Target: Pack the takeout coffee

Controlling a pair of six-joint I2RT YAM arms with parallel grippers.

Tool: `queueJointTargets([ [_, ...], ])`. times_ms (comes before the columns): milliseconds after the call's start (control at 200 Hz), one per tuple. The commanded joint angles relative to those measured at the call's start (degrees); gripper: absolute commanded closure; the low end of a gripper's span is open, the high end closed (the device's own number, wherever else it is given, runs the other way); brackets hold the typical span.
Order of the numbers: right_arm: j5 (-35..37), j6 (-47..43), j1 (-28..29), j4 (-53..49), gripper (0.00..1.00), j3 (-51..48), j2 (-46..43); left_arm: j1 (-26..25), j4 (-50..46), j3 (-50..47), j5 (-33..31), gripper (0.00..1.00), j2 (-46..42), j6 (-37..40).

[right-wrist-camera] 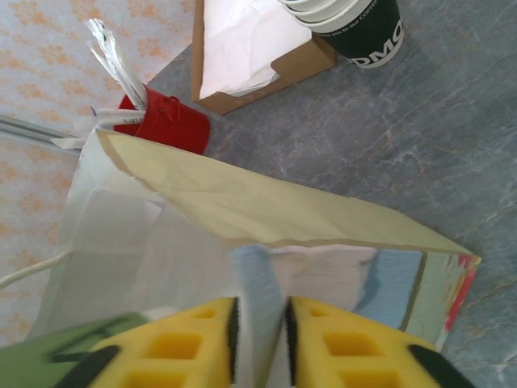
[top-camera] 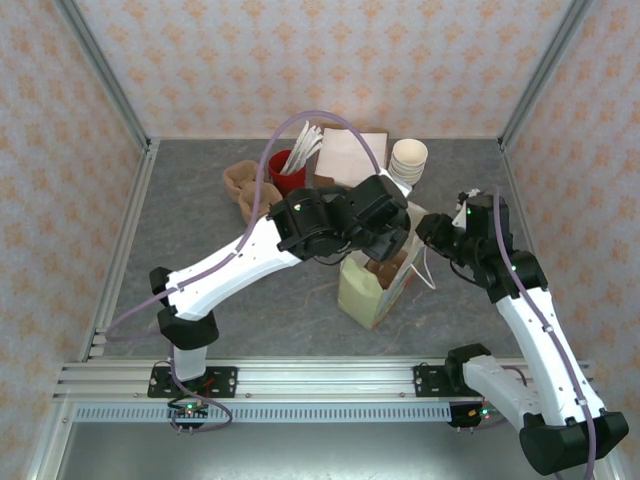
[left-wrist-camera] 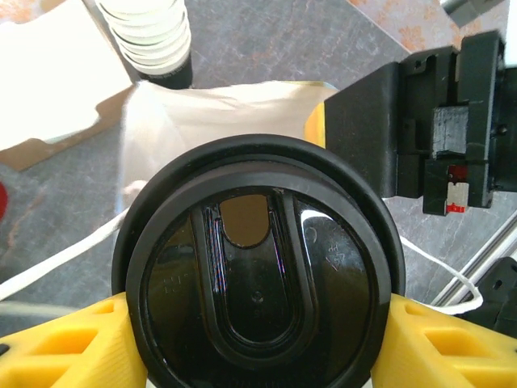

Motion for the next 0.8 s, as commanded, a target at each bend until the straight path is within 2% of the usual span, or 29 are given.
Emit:
queueJointTargets([
  [0, -1.6, 0.8, -0.2, 2.5, 0.82, 1.2, -1.3, 0.8, 2.9, -1.8, 0.9, 0.37, 0.9, -0.3],
  [230, -2.3, 3.8, -0.2, 4.6, 0.84, -1.1, -2.9, 2.6, 5.7, -7.4, 2.1, 0.37, 0.2, 0.1],
  [530, -1.1, 6.6, -0.3, 7.6, 0.82, -2.9, -4.9, 3.6, 6.6, -8.0, 2.9, 0.38, 0.6, 0.4],
  [796, -1.1, 6.8, -0.2, 8.7, 0.89, -3.9, -5.9, 4.0, 7.2, -7.6, 5.1, 0.38, 3.0, 0.4],
])
